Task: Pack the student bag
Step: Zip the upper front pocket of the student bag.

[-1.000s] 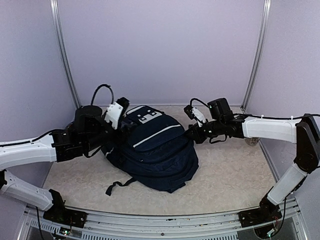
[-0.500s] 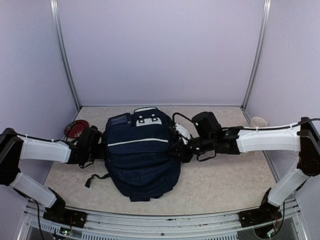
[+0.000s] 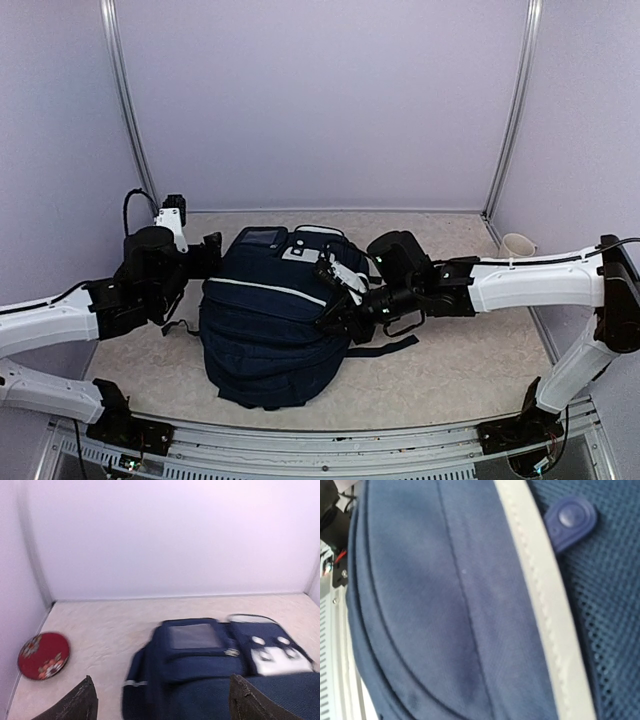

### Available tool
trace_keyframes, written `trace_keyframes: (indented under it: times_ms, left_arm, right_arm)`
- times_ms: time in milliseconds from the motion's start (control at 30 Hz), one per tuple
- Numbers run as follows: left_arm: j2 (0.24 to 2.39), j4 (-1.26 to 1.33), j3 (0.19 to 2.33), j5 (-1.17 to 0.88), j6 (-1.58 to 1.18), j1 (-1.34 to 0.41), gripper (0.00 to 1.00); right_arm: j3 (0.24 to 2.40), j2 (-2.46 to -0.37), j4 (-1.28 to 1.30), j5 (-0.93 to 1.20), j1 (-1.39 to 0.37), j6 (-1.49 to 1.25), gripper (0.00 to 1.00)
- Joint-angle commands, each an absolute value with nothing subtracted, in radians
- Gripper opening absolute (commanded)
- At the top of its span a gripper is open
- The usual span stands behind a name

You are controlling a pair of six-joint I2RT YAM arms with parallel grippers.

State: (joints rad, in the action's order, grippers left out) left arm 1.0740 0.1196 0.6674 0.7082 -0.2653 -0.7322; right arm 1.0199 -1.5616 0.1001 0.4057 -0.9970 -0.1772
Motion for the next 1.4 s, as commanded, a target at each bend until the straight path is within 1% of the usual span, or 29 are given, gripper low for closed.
trace_keyframes:
  times_ms: [0, 67, 100, 133, 200, 267, 433, 467, 533, 700, 767, 833, 867, 933, 1033, 1100, 1133, 1167, 1267, 1367]
  left_arm:
    - [0.985, 0.267, 0.600, 0.690, 0.196, -1.017, 0.86]
    - [1.010, 0.161, 0.626, 0.462, 0.312, -1.134, 0.88]
    - [1.040, 0.097, 0.645, 0.381, 0.360, -1.188, 0.88]
    - [1.072, 0.054, 0.662, 0.347, 0.406, -1.245, 0.89]
    - [1.158, 0.046, 0.672, 0.455, 0.491, -1.332, 0.88]
    - [1.244, 0.083, 0.684, 0.566, 0.542, -1.341, 0.82]
    - [1.442, 0.135, 0.793, 0.744, 0.583, -1.270, 0.52]
    - [1.459, 0.135, 0.814, 0.758, 0.577, -1.252, 0.50]
    - [1.460, 0.131, 0.836, 0.731, 0.559, -1.225, 0.50]
    - [1.387, 0.133, 0.806, 0.558, 0.546, -1.205, 0.51]
    - [1.346, 0.053, 0.837, 0.431, 0.504, -1.194, 0.57]
    - [1.297, -0.036, 0.867, 0.239, 0.488, -1.179, 0.66]
    - [1.269, -0.048, 0.867, 0.174, 0.489, -1.177, 0.68]
    - [1.217, -0.012, 0.843, 0.107, 0.488, -1.170, 0.69]
    - [1.157, 0.087, 0.782, 0.121, 0.465, -1.131, 0.69]
    - [1.158, 0.108, 0.771, 0.165, 0.447, -1.094, 0.65]
    - [1.174, 0.091, 0.781, 0.188, 0.446, -1.081, 0.62]
    - [1.194, 0.062, 0.798, 0.213, 0.449, -1.078, 0.61]
    - [1.255, -0.011, 0.850, 0.209, 0.463, -1.078, 0.62]
    - [1.292, -0.012, 0.853, 0.208, 0.470, -1.077, 0.65]
  right_arm:
    - [1.080, -1.566, 0.126, 0.399, -0.984, -0.163, 0.00]
    - [1.087, -1.558, 0.134, 0.392, -0.976, -0.162, 0.00]
    - [1.086, -1.554, 0.133, 0.391, -0.971, -0.165, 0.00]
    - [1.083, -1.548, 0.132, 0.392, -0.966, -0.168, 0.00]
    - [1.078, -1.540, 0.130, 0.391, -0.962, -0.175, 0.00]
    - [1.069, -1.533, 0.121, 0.396, -0.961, -0.181, 0.00]
    - [1.068, -1.530, 0.130, 0.403, -0.960, -0.184, 0.00]
    - [1.067, -1.526, 0.133, 0.401, -0.961, -0.185, 0.00]
    - [1.058, -1.511, 0.131, 0.400, -0.961, -0.187, 0.00]
    - [1.042, -1.490, 0.121, 0.400, -0.961, -0.195, 0.00]
    - [1.040, -1.489, 0.121, 0.402, -0.960, -0.196, 0.00]
    - [1.040, -1.491, 0.120, 0.403, -0.959, -0.195, 0.00]
    - [1.041, -1.492, 0.121, 0.402, -0.958, -0.195, 0.00]
    - [1.046, -1.498, 0.123, 0.403, -0.958, -0.192, 0.00]
    - [1.051, -1.500, 0.122, 0.403, -0.956, -0.192, 0.00]
    - [1.051, -1.500, 0.122, 0.404, -0.955, -0.193, 0.00]
    - [1.050, -1.499, 0.122, 0.402, -0.954, -0.193, 0.00]
    - [1.050, -1.498, 0.122, 0.401, -0.954, -0.195, 0.00]
    - [1.051, -1.493, 0.123, 0.395, -0.953, -0.196, 0.00]
    - [1.052, -1.488, 0.120, 0.393, -0.952, -0.199, 0.00]
